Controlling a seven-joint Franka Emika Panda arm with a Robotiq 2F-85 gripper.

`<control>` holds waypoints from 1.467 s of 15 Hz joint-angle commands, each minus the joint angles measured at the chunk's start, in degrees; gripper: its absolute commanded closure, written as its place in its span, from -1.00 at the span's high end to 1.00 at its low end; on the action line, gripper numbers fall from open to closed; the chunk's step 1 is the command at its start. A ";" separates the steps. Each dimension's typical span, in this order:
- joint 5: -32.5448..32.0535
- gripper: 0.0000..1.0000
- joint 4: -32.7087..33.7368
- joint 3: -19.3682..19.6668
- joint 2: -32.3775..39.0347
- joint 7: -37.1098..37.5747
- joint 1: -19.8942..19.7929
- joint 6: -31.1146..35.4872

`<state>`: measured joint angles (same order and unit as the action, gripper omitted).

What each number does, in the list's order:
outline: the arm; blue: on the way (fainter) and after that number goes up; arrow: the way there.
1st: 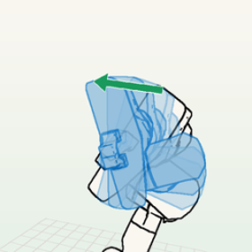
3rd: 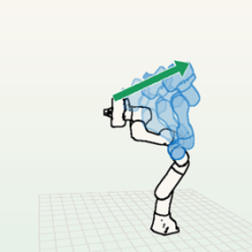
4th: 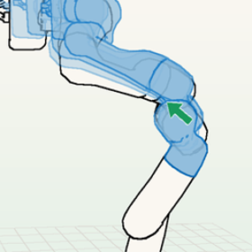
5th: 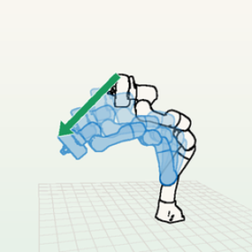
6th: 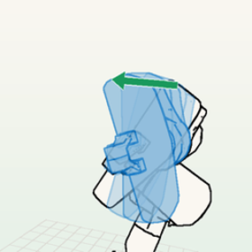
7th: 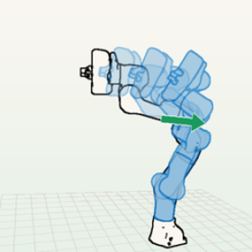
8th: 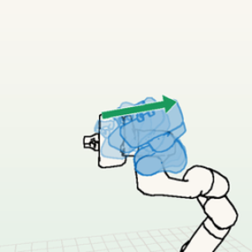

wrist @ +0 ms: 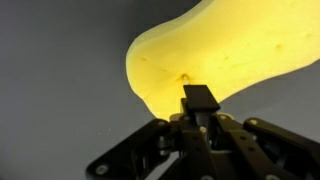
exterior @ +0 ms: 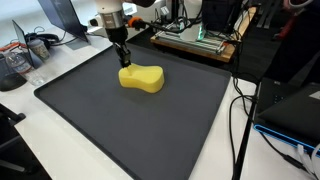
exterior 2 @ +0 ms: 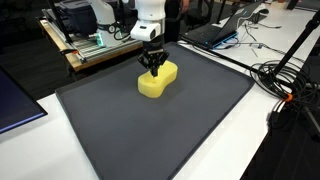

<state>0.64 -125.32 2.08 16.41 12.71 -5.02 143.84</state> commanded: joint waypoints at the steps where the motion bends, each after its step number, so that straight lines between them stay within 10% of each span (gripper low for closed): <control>1: 1.66 -0.94 0.57 0.75 3.16 -1.53 0.50 0.17; 11: -1.17 -0.94 -4.57 0.73 -15.43 0.76 1.82 -8.36; 22: -8.53 -0.94 -2.26 -1.55 -17.46 12.25 3.45 -12.37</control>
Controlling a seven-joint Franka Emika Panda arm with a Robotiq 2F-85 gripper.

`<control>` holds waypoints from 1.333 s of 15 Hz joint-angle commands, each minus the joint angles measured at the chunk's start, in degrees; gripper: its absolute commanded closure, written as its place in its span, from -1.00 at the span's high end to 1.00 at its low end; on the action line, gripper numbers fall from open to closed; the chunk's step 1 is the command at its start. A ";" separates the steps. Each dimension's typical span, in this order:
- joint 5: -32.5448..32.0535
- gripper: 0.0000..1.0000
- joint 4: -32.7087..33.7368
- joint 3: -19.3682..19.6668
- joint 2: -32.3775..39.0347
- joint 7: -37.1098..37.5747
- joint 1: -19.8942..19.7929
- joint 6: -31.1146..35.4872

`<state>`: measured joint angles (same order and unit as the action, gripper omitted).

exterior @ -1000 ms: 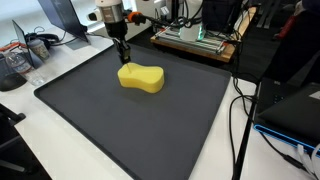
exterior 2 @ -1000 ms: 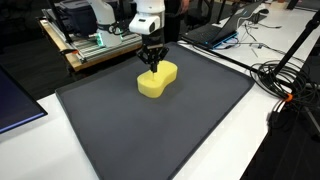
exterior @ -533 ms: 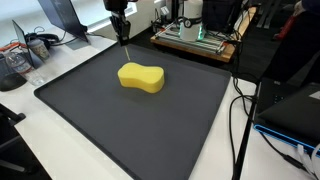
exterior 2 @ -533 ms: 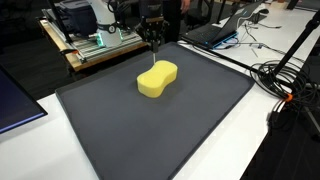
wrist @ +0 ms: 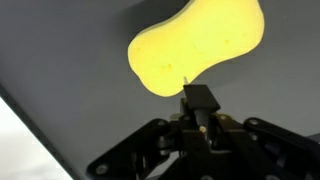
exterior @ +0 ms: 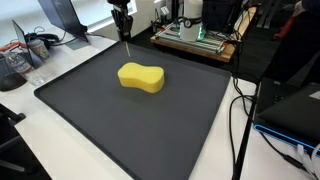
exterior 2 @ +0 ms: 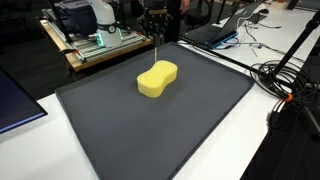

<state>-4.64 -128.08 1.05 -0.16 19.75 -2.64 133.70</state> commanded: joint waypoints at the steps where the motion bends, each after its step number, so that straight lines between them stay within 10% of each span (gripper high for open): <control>1: -4.69 -0.94 1.18 -1.00 -0.59 7.45 1.49 -3.43; 13: -27.55 -0.94 18.44 -4.36 14.35 45.88 12.10 -20.92; 20: -28.60 -0.94 33.16 -3.42 27.25 53.28 17.77 -36.83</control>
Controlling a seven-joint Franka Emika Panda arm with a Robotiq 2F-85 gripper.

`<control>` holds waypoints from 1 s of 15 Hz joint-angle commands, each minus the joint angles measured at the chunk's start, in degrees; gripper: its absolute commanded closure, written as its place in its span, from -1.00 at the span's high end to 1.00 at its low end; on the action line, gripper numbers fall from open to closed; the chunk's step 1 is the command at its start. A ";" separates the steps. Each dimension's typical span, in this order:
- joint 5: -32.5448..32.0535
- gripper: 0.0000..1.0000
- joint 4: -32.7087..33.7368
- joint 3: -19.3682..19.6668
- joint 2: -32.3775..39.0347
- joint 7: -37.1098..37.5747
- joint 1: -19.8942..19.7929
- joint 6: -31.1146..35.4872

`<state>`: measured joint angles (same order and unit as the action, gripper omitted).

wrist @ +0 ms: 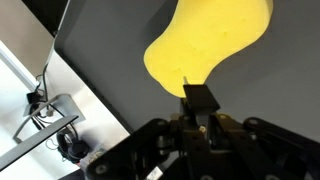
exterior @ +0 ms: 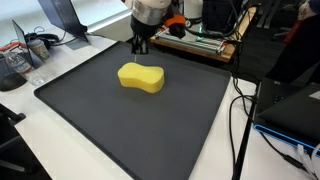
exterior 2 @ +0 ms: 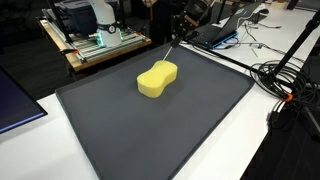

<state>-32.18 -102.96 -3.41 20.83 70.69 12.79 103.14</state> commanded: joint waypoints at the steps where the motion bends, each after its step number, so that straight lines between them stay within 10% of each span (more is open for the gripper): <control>1: -1.05 -0.94 10.20 1.20 8.01 2.37 2.96 -7.95; 15: 11.85 -0.94 38.80 4.54 23.90 -20.11 -2.19 -20.56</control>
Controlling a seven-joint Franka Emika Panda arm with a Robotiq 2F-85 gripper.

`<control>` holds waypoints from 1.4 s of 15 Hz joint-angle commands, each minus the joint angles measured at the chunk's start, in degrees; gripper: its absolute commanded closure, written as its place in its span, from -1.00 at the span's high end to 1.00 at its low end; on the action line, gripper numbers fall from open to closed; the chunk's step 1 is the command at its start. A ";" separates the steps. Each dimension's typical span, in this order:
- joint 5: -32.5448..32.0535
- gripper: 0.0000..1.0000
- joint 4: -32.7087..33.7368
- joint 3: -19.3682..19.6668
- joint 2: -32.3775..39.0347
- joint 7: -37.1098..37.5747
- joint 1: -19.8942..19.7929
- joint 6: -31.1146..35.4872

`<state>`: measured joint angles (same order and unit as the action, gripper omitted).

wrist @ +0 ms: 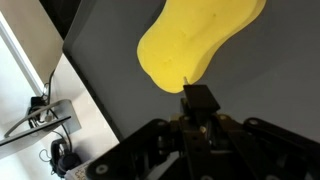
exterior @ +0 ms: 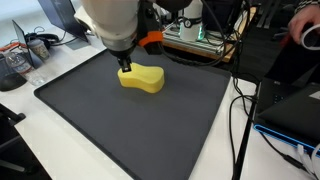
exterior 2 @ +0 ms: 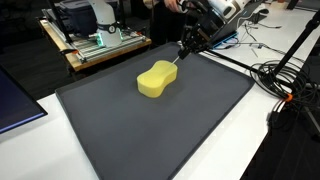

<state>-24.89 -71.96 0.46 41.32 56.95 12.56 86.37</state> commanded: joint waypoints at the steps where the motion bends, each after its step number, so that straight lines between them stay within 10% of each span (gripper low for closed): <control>1: 5.86 -0.94 9.58 0.99 4.10 -8.24 -2.68 -4.57; 21: 27.89 -0.94 27.20 -1.74 12.36 -39.06 -23.14 -11.27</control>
<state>-1.41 -48.05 0.89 52.13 21.21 -7.02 77.11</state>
